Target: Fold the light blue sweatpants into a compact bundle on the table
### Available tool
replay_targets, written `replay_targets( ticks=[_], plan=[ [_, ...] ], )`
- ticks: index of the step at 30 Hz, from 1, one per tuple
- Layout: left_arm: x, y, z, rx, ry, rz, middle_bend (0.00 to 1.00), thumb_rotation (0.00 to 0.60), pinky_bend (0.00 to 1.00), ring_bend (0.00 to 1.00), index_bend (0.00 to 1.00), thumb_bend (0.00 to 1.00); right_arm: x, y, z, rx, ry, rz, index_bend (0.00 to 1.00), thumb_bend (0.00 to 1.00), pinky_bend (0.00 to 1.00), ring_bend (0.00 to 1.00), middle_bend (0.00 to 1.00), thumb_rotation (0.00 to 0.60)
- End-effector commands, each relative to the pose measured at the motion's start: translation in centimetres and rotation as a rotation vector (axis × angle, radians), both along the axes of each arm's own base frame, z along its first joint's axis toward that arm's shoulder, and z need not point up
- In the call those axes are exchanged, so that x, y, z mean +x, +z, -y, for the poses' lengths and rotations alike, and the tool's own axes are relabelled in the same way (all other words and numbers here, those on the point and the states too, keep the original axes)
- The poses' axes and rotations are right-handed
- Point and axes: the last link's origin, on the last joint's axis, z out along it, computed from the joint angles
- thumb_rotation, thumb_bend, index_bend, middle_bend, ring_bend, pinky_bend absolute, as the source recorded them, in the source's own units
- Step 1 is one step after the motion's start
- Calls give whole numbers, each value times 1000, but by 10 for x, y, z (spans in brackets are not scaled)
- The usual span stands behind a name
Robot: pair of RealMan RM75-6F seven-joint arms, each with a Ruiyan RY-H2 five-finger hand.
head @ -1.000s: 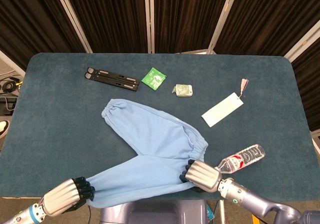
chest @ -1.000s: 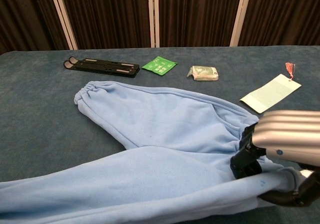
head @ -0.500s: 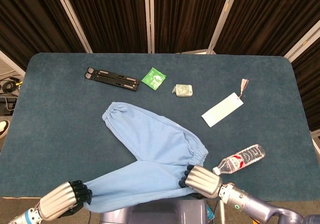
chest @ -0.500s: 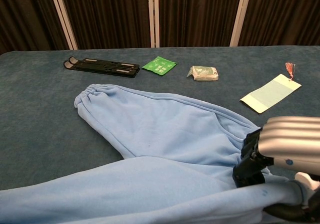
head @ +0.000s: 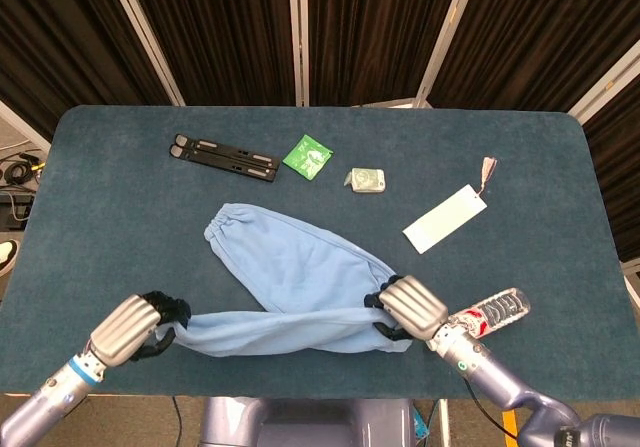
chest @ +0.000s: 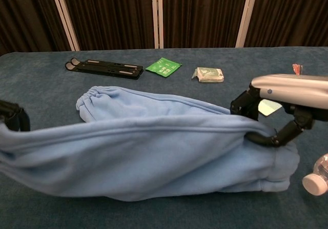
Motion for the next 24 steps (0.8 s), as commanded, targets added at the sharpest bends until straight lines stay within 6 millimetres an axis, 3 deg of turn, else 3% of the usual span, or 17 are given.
replay_targets(
  ticks=[1, 13, 24],
  plan=[
    [18, 8, -44, 55, 48, -32, 341, 600, 362, 393, 743, 664, 7, -6, 27, -37, -92, 12, 718, 535, 421, 540, 637, 600],
    [46, -5, -116, 136, 28, -215, 212, 600, 251, 215, 743, 670, -4, -19, 76, -87, -301, 9, 721, 535, 422, 540, 628, 600],
    [62, -24, -157, 137, 23, -317, 148, 600, 199, 149, 733, 673, -12, -24, 97, -99, -375, 7, 722, 544, 422, 542, 619, 600]
  ],
)
